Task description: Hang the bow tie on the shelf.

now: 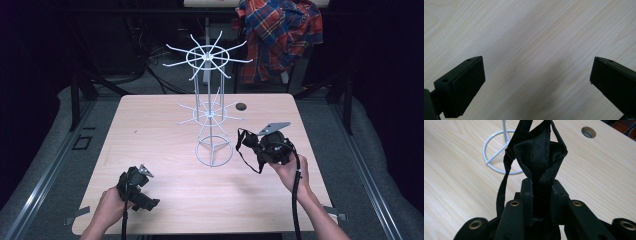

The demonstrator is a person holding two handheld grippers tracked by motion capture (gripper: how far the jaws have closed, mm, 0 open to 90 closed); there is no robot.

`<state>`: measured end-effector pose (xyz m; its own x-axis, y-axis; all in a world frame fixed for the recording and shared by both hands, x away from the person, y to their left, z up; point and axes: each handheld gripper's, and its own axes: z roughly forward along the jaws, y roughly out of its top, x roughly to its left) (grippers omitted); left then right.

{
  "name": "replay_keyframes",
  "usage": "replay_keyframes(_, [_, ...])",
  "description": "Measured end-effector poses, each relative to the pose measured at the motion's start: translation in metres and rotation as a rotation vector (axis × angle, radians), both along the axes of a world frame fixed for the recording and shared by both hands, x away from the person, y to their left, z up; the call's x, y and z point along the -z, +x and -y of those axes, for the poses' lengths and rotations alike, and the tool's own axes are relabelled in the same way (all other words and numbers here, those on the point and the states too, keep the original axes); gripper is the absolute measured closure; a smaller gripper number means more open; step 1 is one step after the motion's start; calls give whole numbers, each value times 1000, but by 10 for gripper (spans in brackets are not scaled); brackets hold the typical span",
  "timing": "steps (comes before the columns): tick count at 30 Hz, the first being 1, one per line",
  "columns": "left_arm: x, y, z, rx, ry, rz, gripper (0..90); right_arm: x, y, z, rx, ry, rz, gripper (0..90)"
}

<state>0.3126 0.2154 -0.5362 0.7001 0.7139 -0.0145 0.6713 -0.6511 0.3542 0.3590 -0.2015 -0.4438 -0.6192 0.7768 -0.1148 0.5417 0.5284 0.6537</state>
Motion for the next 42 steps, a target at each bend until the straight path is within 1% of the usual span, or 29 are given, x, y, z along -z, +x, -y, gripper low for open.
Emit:
replay_keyframes(6, [-1,0,1,8,0,0,0,-10,-5,1,-4,16,24,755])
replay_keyframes(10, [-1,0,2,10,0,-3,0,-12,-6,3,-2,27,26,754])
replay_keyframes(15, [-1,0,2,9,-3,-3,0,-16,-6,9,9,58,44,755])
replay_keyframes(17, [-1,0,2,9,3,-5,0,-19,-6,11,10,64,43,754])
replay_keyframes(18, [-1,0,2,9,3,-6,0,-20,-6,12,13,76,49,755])
replay_keyframes(19, [-1,0,2,9,3,-4,1,-21,-6,13,14,75,47,754])
replay_keyframes(26, [-1,0,2,9,4,-3,0,-29,-9,15,13,89,72,754])
replay_keyframes(30, [-1,0,2,9,5,-8,1,-31,-9,16,16,107,81,754])
replay_keyframes(32, [0,0,2,9,3,-5,0,-32,-8,16,15,105,78,754])
replay_keyframes(33, [0,0,2,9,3,-3,0,-32,-7,16,17,111,78,754])
replay_keyframes(35, [-1,0,2,9,4,-3,0,-32,-5,15,17,107,74,754])
replay_keyframes(37, [-1,0,2,9,3,-3,0,-32,-3,15,20,115,72,754])
replay_keyframes(38, [-1,0,2,8,3,-4,0,-33,-2,14,16,109,67,754])
replay_keyframes(40, [-1,0,2,8,4,-6,0,-32,-1,12,15,116,67,754])
replay_keyframes(42, [-1,0,2,8,3,-6,0,-31,1,10,12,105,62,754])
